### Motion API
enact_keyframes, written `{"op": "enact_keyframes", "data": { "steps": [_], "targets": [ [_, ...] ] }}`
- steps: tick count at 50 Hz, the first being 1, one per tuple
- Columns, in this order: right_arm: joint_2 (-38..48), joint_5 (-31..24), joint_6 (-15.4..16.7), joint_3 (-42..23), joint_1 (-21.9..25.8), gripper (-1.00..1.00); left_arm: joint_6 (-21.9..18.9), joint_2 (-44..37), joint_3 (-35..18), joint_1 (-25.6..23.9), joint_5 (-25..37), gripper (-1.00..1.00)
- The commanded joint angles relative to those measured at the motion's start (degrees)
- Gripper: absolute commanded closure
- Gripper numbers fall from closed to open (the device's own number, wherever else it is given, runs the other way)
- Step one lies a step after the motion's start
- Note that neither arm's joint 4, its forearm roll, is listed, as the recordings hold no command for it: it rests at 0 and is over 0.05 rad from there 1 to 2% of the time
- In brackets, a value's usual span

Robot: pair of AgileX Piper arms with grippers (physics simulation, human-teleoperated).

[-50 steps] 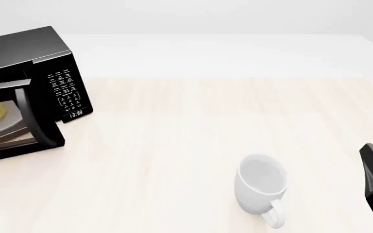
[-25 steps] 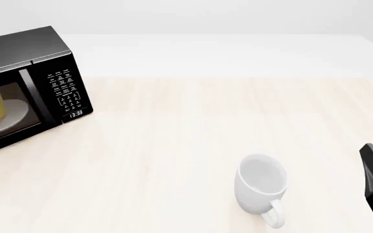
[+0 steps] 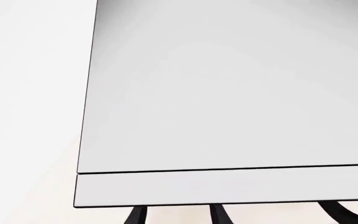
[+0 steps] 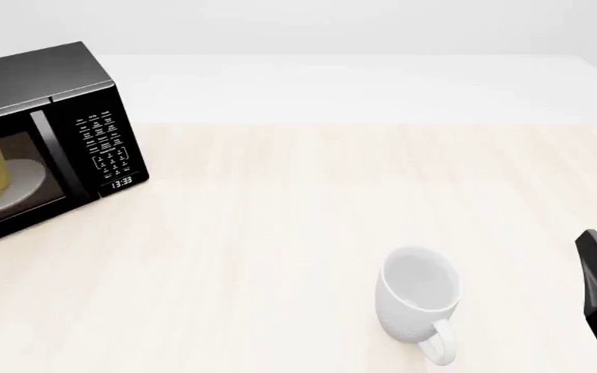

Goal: Put the yellow and white mug in the microwave and close it.

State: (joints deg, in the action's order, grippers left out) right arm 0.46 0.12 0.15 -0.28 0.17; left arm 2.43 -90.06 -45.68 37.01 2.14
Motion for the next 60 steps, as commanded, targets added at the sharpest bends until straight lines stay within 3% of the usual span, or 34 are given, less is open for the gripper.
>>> {"op": "enact_keyframes", "data": {
  "steps": [1,17,34,60],
  "targets": [
    [-0.06,-0.01,-0.02,0.03,-0.02,-1.0,1.39,-1.29,-0.33,-2.27,-1.67,-1.0],
    [-0.06,-0.01,-0.02,0.03,-0.02,-1.0,1.33,6.71,5.19,-3.09,0.0,-1.0],
    [-0.06,-0.01,-0.02,0.03,-0.02,-1.0,1.24,15.28,6.14,-2.25,3.74,-1.0],
    [-0.06,-0.01,-0.02,0.03,-0.02,-1.0,0.07,34.65,9.36,-3.33,10.07,-1.0]
  ]
}}
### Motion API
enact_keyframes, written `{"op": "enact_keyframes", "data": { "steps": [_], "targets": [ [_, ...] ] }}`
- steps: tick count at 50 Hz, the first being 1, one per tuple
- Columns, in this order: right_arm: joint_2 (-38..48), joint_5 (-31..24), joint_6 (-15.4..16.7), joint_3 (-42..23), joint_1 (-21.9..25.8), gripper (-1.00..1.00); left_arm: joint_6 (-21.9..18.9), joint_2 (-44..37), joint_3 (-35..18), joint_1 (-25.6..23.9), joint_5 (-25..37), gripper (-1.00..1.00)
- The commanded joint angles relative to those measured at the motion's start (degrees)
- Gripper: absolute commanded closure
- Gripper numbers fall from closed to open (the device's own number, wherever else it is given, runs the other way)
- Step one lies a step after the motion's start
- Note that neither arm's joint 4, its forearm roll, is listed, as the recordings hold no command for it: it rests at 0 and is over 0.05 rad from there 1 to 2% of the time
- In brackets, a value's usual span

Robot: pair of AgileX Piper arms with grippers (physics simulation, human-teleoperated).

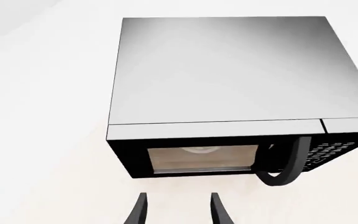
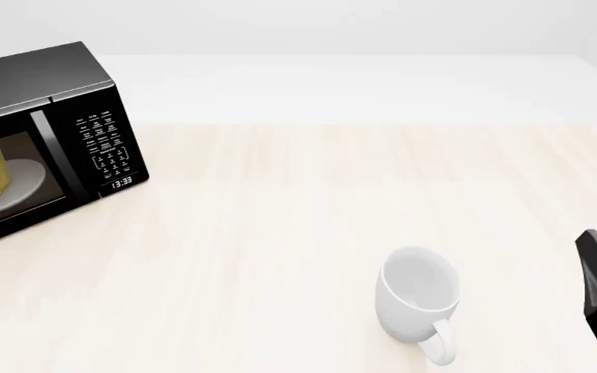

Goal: Put the yellow and white mug in the microwave and close it.

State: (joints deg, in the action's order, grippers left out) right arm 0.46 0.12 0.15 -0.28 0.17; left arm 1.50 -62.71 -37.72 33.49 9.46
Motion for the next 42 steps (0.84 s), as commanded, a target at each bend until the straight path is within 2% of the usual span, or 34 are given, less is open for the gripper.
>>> {"op": "enact_keyframes", "data": {
  "steps": [1,6,13,34,41,42],
  "targets": [
    [-0.06,-0.01,-0.02,0.03,-0.02,-1.0,1.11,8.87,1.75,0.03,3.4,-1.0],
    [-0.06,-0.01,-0.02,0.03,-0.02,-1.0,0.88,13.43,4.01,-0.62,4.58,-1.0],
    [-0.06,-0.01,-0.02,0.03,-0.02,-1.0,1.23,18.85,4.57,-1.73,7.58,-1.0],
    [-0.06,-0.01,-0.02,0.03,-0.02,-1.0,3.01,33.84,2.18,-3.48,17.5,-1.0],
    [-0.06,-0.01,-0.02,0.03,-0.02,-1.0,4.34,38.08,2.24,-4.18,19.37,-1.0],
    [-0.06,-0.01,-0.02,0.03,-0.02,-1.0,3.59,39.03,2.43,-3.55,19.03,-1.0]
  ]
}}
